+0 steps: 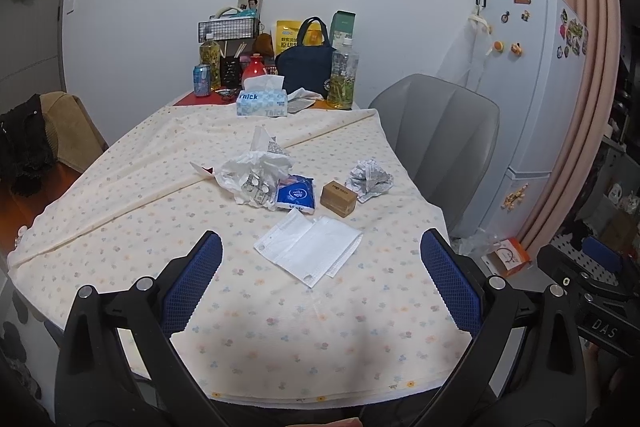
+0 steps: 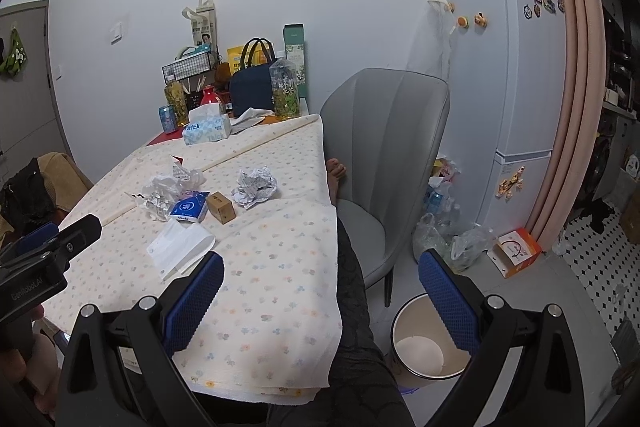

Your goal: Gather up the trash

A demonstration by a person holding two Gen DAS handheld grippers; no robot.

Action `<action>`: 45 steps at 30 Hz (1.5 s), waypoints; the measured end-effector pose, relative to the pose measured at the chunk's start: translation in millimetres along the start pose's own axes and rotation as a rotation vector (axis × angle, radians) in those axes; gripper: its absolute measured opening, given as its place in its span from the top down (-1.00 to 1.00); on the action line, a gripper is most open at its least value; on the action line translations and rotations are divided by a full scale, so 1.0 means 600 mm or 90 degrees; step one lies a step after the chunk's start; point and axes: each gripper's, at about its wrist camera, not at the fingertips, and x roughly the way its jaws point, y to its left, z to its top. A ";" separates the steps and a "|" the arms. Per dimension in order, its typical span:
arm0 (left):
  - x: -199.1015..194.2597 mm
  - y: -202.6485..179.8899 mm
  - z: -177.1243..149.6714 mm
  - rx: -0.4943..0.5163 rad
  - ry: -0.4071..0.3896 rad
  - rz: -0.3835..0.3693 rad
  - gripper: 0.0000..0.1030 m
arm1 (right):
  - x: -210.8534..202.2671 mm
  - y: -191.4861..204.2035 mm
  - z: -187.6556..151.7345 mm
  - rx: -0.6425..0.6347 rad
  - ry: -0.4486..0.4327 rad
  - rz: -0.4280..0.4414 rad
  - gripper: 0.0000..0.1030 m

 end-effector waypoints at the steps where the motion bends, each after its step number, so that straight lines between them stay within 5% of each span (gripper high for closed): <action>1: 0.000 0.001 -0.001 0.001 -0.001 0.000 -0.91 | 0.000 0.000 0.000 0.000 0.000 0.000 -0.86; 45: 0.002 0.019 -0.004 -0.016 -0.002 -0.003 -0.91 | 0.025 0.006 -0.012 0.010 -0.004 0.007 -0.86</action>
